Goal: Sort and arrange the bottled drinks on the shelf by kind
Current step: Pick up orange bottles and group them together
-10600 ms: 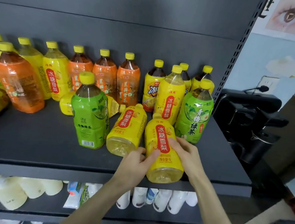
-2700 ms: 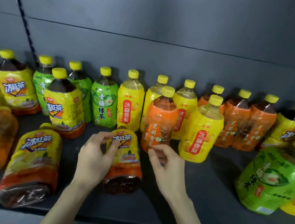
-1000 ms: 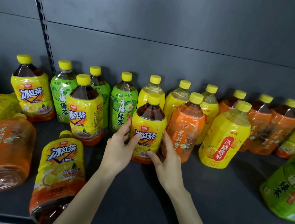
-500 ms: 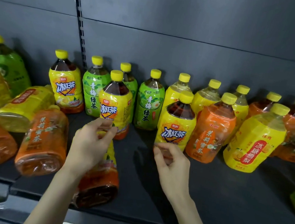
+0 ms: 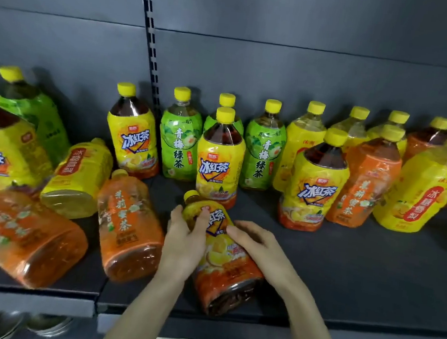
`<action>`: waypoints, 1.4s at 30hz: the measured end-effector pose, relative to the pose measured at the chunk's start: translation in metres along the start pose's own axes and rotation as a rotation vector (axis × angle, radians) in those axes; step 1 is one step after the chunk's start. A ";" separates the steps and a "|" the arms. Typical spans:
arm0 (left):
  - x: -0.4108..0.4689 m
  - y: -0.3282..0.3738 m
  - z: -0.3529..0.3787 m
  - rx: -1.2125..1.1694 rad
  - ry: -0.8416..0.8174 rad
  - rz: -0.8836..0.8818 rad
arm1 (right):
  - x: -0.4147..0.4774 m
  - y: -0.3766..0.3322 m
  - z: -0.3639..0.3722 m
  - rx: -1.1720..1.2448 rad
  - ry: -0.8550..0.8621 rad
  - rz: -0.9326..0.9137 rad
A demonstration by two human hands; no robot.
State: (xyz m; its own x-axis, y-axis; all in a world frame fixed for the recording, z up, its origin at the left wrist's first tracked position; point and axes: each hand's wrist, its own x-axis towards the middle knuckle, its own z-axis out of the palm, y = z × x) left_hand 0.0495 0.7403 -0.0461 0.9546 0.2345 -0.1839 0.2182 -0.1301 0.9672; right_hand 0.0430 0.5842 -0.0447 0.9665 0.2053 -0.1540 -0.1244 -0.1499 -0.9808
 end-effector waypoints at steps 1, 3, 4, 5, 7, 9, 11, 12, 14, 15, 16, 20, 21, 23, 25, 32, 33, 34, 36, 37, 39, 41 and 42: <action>0.000 -0.002 0.001 -0.019 0.004 0.008 | -0.002 -0.001 0.001 0.024 -0.027 -0.012; -0.002 -0.004 0.000 -0.074 0.003 0.037 | -0.007 -0.004 0.003 0.089 -0.036 -0.063; -0.003 -0.005 -0.001 -0.097 0.002 0.056 | -0.009 -0.004 0.004 0.116 -0.023 -0.091; -0.004 -0.006 -0.002 -0.118 0.005 0.079 | -0.010 -0.004 0.005 0.137 -0.011 -0.118; -0.010 -0.007 -0.004 -0.175 0.021 0.156 | -0.014 -0.003 0.004 0.168 -0.004 -0.169; -0.019 -0.004 -0.005 -0.224 0.028 0.272 | -0.017 -0.003 0.000 0.194 -0.002 -0.228; -0.023 0.003 -0.007 -0.287 -0.009 0.391 | -0.020 -0.004 -0.004 0.213 0.032 -0.298; -0.023 0.007 -0.008 -0.327 -0.043 0.438 | -0.021 -0.005 -0.007 0.209 0.056 -0.334; -0.017 0.016 -0.009 -0.378 -0.117 0.514 | -0.020 -0.008 -0.013 0.190 0.100 -0.395; -0.013 0.020 -0.008 -0.380 -0.154 0.545 | -0.019 -0.010 -0.015 0.178 0.120 -0.417; -0.008 0.024 -0.007 -0.374 -0.191 0.566 | -0.017 -0.010 -0.018 0.162 0.145 -0.434; 0.013 0.040 0.001 -0.325 -0.297 0.614 | -0.005 -0.008 -0.025 0.097 0.243 -0.472; 0.017 0.042 0.004 -0.301 -0.316 0.634 | -0.002 -0.007 -0.026 0.083 0.257 -0.476; 0.025 0.046 0.007 -0.254 -0.359 0.663 | 0.004 -0.003 -0.027 0.063 0.283 -0.475; 0.031 0.049 0.009 -0.204 -0.396 0.695 | 0.009 0.001 -0.028 0.055 0.311 -0.472; 0.035 0.046 0.015 -0.098 -0.340 0.763 | 0.017 0.005 -0.031 -0.078 0.370 -0.476; 0.035 0.047 0.015 -0.075 -0.316 0.773 | 0.016 0.005 -0.032 -0.096 0.367 -0.475; 0.034 0.047 0.015 -0.051 -0.292 0.781 | 0.015 0.005 -0.032 -0.113 0.364 -0.473; 0.032 0.046 0.013 -0.012 -0.258 0.782 | 0.013 0.004 -0.031 -0.131 0.363 -0.470; 0.030 0.046 0.012 0.003 -0.246 0.774 | 0.012 0.004 -0.029 -0.140 0.367 -0.468; 0.024 0.044 0.010 0.039 -0.231 0.768 | 0.008 0.003 -0.027 -0.186 0.397 -0.458; 0.019 0.042 0.008 0.086 -0.210 0.782 | 0.003 0.002 -0.024 -0.277 0.473 -0.454; 0.017 0.040 0.006 0.115 -0.184 0.785 | -0.001 0.002 -0.022 -0.324 0.518 -0.460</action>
State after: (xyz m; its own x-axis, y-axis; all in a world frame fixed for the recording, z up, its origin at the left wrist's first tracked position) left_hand 0.0760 0.7334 -0.0115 0.8537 -0.1271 0.5050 -0.5188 -0.2916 0.8036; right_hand 0.0468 0.5620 -0.0442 0.8966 -0.1524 0.4158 0.3108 -0.4521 -0.8360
